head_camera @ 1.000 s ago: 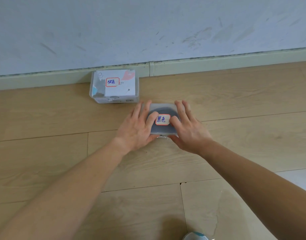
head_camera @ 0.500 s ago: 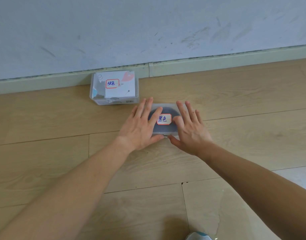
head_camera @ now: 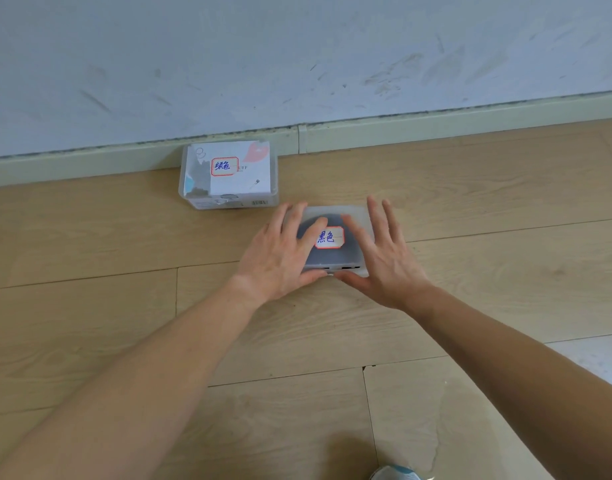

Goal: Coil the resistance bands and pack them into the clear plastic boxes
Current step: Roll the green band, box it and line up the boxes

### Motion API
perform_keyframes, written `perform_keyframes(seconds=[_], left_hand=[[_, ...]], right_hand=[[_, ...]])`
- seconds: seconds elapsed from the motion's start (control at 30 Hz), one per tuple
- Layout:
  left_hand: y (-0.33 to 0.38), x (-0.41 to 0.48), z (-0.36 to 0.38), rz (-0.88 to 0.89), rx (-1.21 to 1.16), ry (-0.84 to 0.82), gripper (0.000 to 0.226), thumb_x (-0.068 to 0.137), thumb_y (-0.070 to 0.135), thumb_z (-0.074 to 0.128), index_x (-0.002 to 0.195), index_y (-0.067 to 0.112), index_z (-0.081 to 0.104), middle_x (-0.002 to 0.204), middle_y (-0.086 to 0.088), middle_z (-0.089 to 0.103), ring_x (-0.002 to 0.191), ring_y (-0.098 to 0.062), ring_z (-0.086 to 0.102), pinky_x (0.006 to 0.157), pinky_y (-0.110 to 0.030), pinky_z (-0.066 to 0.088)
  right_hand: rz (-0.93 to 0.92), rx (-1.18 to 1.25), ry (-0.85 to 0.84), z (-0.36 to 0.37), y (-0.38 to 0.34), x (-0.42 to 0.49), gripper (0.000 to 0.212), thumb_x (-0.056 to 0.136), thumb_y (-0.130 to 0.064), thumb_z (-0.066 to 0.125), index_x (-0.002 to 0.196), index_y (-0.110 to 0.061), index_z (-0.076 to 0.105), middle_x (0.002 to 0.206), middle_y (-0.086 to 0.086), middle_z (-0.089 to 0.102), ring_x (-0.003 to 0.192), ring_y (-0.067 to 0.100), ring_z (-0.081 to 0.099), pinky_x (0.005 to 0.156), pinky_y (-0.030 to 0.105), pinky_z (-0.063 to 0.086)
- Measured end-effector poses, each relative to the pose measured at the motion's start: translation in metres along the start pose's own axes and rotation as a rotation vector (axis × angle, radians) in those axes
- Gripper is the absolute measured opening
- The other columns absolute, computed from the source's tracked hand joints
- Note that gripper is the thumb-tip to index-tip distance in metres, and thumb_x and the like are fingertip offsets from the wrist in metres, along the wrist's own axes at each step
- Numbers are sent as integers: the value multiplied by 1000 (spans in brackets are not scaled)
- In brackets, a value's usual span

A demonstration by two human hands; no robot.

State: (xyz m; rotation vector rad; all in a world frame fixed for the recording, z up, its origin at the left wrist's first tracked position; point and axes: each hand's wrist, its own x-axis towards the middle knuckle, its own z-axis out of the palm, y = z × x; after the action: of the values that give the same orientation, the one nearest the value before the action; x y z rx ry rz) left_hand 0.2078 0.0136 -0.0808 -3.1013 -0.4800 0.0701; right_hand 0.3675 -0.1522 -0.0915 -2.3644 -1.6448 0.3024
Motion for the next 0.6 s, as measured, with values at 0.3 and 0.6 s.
perform_keyframes(seconds=[0.3,0.6], left_hand=[[-1,-2,5,-11,-50,48,81,83,70,59,147,23,44,152,-20,38,136,-43,40,88,-48,58],[0,-4,17,31,34,51,93,79,70,54,152,15,37,159,-29,27,145,-49,31,97,-50,52]], right_hand=[[-22,60,37,-3,15,-4,95,82,-61,62,155,-18,20,164,21,16,141,44,37,92,52,54],[-4,-66,169,28,2,-23,77,88,-15,76,152,-3,35,159,36,19,120,53,58,58,45,58]])
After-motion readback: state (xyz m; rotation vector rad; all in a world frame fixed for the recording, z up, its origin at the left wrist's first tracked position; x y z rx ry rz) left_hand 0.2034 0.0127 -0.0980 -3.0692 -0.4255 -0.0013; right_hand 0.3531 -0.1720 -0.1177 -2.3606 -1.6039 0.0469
